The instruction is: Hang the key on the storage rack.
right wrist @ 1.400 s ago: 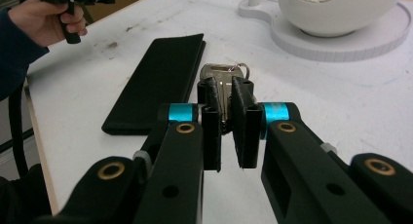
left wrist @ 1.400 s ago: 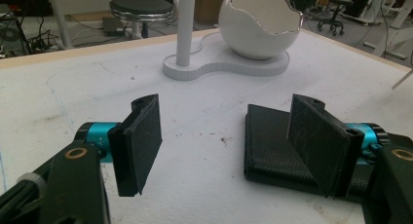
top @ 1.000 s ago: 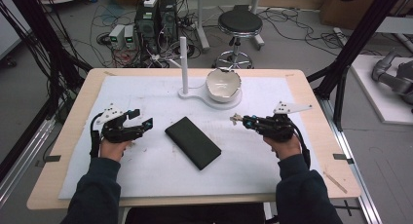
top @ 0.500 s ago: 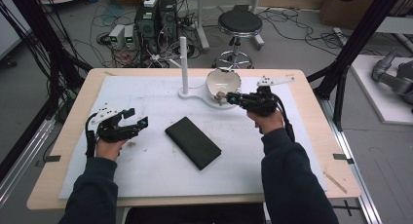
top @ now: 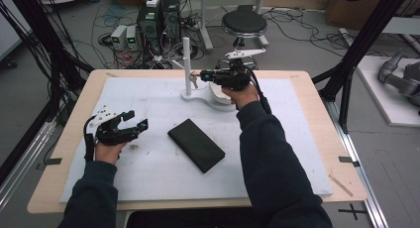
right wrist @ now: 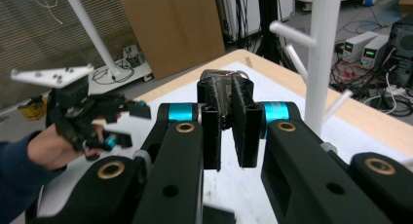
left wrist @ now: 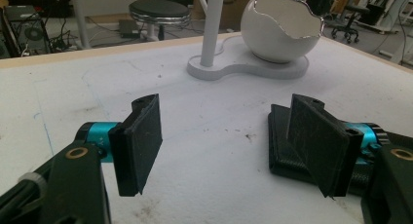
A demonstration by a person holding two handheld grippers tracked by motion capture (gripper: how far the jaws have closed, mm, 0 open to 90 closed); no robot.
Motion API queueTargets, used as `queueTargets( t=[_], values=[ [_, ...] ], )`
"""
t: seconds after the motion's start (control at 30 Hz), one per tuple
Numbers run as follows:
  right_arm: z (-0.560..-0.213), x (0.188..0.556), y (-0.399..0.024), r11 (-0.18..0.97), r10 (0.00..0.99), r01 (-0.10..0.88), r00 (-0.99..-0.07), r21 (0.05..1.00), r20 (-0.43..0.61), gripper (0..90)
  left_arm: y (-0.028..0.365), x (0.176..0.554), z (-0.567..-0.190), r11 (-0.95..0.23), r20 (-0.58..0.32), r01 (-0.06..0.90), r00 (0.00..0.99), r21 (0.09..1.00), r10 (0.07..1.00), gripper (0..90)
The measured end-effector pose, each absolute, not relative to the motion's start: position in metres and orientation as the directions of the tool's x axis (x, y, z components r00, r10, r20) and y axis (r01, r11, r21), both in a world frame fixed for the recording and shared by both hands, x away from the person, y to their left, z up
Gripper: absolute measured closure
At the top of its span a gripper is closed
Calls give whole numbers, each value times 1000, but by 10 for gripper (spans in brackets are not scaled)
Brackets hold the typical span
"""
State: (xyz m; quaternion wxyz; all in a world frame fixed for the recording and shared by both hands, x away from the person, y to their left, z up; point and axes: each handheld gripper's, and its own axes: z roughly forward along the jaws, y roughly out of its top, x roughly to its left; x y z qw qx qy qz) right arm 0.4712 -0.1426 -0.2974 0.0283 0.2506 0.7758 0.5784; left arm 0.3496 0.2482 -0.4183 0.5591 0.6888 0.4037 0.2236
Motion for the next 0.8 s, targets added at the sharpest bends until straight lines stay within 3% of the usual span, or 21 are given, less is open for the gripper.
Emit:
queueTargets(
  t=[0.43,0.8],
  values=[
    [-275,509,-107,196,421,369,-868,908,262,845,252,348,-420,-47,-146,310,571,949,808,288],
    [-281,522,-106,180,447,413,-843,893,300,844,253,347,-420,-44,-147,308,570,950,808,288]
  ],
)
